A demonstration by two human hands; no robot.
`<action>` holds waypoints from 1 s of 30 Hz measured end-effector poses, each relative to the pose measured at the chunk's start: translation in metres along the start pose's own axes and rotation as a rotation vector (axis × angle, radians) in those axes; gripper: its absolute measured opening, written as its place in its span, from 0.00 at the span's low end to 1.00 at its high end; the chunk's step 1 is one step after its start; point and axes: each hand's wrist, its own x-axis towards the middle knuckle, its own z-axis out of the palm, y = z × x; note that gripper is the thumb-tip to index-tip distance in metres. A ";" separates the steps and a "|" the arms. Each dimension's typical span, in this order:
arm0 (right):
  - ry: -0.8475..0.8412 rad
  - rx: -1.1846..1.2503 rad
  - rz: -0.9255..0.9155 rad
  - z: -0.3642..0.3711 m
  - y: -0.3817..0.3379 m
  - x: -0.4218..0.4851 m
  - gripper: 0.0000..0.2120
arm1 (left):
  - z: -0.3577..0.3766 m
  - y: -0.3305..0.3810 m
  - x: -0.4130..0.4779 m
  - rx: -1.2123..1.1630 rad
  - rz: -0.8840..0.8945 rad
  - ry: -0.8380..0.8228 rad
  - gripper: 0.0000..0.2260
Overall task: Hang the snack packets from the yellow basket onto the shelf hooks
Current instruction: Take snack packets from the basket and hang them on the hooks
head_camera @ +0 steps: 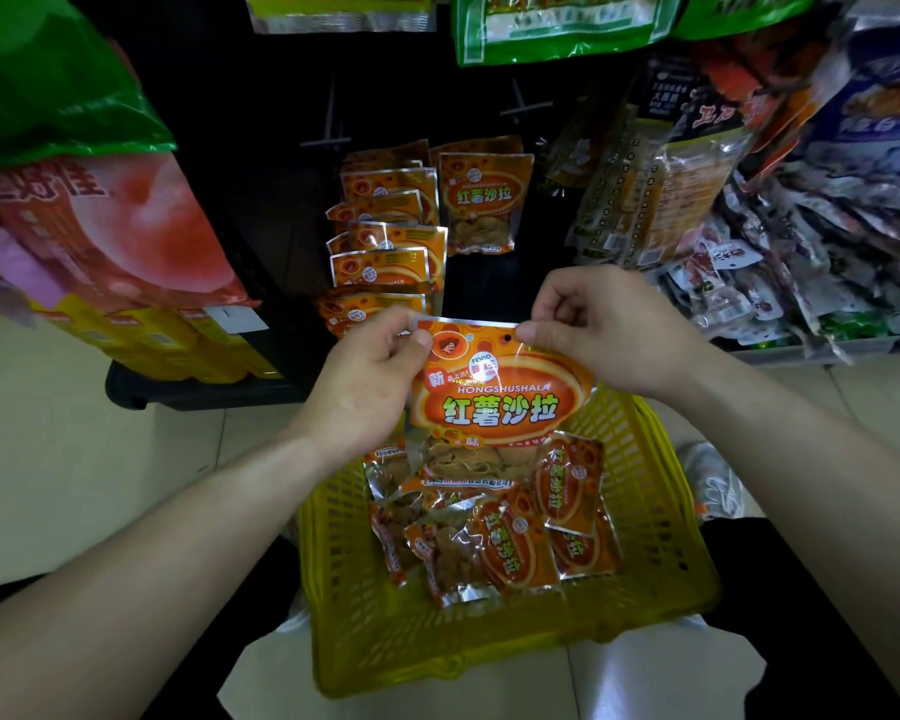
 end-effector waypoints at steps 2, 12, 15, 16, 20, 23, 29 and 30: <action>-0.006 -0.004 -0.007 0.001 0.000 0.000 0.09 | 0.000 0.001 -0.001 -0.003 -0.003 -0.005 0.07; -0.046 -0.035 -0.037 0.002 0.001 0.001 0.06 | -0.001 0.000 0.001 0.013 0.009 -0.005 0.07; -0.150 -0.089 -0.067 0.005 -0.001 -0.001 0.04 | 0.000 -0.001 0.003 0.038 0.020 -0.006 0.07; -0.186 -0.106 -0.076 0.007 -0.003 -0.001 0.05 | 0.001 0.000 0.004 0.052 0.028 -0.005 0.07; -0.194 -0.158 -0.087 0.011 -0.008 -0.005 0.07 | 0.007 0.006 0.006 0.113 0.082 0.015 0.06; -0.124 -0.204 -0.052 0.010 -0.011 -0.012 0.07 | 0.011 0.010 0.003 0.118 0.101 0.012 0.06; 0.024 -0.470 -0.020 -0.024 -0.019 0.000 0.07 | 0.006 0.021 0.007 0.138 0.096 0.060 0.06; 0.061 -0.509 -0.024 -0.032 -0.018 0.008 0.07 | 0.003 0.021 0.011 0.164 0.082 0.085 0.07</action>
